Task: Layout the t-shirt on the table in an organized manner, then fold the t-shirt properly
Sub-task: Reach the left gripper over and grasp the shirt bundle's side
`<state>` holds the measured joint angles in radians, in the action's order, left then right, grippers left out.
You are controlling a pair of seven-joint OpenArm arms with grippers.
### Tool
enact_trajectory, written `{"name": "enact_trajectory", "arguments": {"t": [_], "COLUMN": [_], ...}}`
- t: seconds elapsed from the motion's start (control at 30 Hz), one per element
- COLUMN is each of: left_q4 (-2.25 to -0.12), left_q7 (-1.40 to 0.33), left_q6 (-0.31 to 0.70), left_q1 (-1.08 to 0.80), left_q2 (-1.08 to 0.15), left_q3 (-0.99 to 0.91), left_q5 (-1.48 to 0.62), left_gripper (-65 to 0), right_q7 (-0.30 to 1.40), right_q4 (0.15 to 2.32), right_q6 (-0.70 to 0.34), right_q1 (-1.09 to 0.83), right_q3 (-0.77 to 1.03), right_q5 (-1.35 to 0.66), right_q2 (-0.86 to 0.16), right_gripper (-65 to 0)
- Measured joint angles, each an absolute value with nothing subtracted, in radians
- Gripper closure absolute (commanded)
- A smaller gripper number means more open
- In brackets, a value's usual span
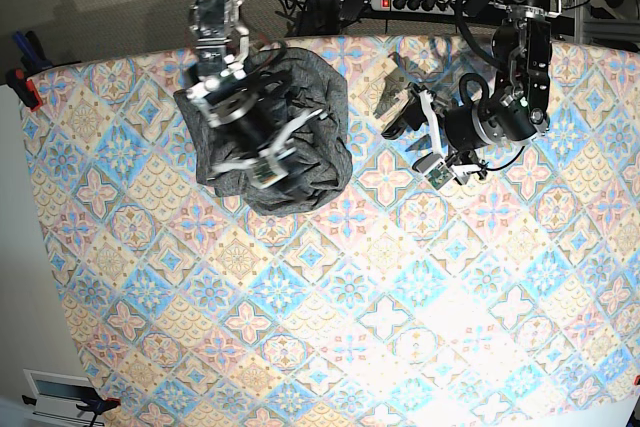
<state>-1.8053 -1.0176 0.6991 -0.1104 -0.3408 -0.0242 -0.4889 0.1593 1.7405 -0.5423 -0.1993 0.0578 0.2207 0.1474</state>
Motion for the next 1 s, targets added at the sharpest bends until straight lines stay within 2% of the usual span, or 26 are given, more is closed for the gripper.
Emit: {"name": "enact_trajectory", "arguments": {"t": [0.17, 0.33, 0.47, 0.63, 0.77, 0.9, 1.0], "left_q4": [-1.805, -1.805, -1.805, -1.735, -1.599, -1.544, -1.475], "left_q7": [-1.018, -1.039, -1.012, -1.016, -1.001, -0.870, -0.833], "left_q6": [0.699, 0.694, 0.699, 0.696, 0.684, 0.693, 0.687], "left_q1": [-0.110, -0.063, -0.008, -0.005, -0.006, -0.023, -0.015], "left_q2": [-0.340, -0.271, -0.187, -0.119, -0.109, -0.136, -0.147], "left_q3": [-0.024, -0.025, -0.019, -0.022, -0.028, -0.022, -0.022], "left_q5": [-0.489, -0.507, -0.624, -0.741, -0.730, -0.742, -0.738], "left_gripper": [-43.9, -44.0, -44.0, -43.8, -43.7, -43.7, -43.7], "right_q7": [0.167, 0.158, 0.165, 0.159, 0.166, 0.161, 0.163], "right_q4": [1.740, 1.740, 1.740, 1.739, 1.739, 1.738, 1.738], "right_q6": [-0.538, -0.545, -0.546, -0.542, -0.546, -0.545, -0.545], "right_q1": [-0.205, -0.228, -0.261, -0.277, -0.321, -0.324, -0.340], "right_q3": [0.137, 0.129, 0.129, 0.132, 0.134, 0.136, 0.136], "right_q5": [0.221, 0.217, 0.221, 0.221, 0.221, 0.221, 0.222], "right_q2": [0.144, 0.150, 0.148, 0.149, 0.148, 0.150, 0.149], "right_gripper": [-1.3, -11.0, -17.5, -18.5, -18.5, -18.3, -18.3]}}
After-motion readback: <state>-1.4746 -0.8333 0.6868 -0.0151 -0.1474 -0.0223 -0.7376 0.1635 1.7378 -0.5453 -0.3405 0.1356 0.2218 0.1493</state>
